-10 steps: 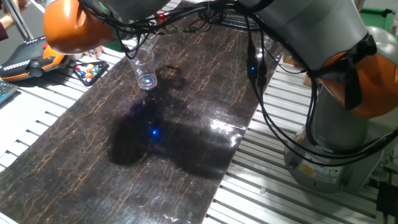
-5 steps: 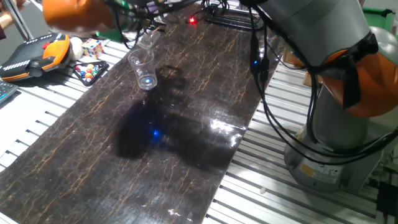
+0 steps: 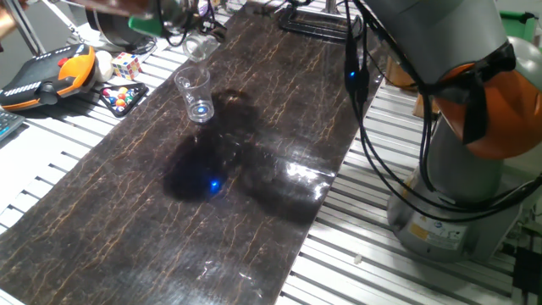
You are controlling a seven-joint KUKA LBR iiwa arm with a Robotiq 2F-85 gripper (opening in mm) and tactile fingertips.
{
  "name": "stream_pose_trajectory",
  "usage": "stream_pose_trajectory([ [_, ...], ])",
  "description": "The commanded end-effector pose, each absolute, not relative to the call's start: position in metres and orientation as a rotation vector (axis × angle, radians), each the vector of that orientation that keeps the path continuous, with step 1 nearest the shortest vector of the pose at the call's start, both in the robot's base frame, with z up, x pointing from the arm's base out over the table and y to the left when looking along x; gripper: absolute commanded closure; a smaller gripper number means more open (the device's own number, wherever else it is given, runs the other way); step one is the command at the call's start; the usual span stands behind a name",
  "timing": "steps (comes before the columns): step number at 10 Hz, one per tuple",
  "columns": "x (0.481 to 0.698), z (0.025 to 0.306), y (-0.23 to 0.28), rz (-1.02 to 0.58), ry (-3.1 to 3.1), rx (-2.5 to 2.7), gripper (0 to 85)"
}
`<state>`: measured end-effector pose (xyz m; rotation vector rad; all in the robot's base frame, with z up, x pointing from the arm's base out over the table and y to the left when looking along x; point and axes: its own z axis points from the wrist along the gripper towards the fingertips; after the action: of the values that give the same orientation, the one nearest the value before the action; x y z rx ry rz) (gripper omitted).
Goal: Pour the water from one cup into another empty cup
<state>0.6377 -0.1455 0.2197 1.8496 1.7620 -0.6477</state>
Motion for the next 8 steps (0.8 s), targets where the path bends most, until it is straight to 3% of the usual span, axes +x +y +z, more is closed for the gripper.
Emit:
stream_pose_trajectory([
  [1, 0.637, 0.221, -0.145, -0.455, 1.897, 1.996, 84.3],
  [8, 0.619, 0.221, -0.124, -0.207, 2.11, 2.134, 84.3],
])
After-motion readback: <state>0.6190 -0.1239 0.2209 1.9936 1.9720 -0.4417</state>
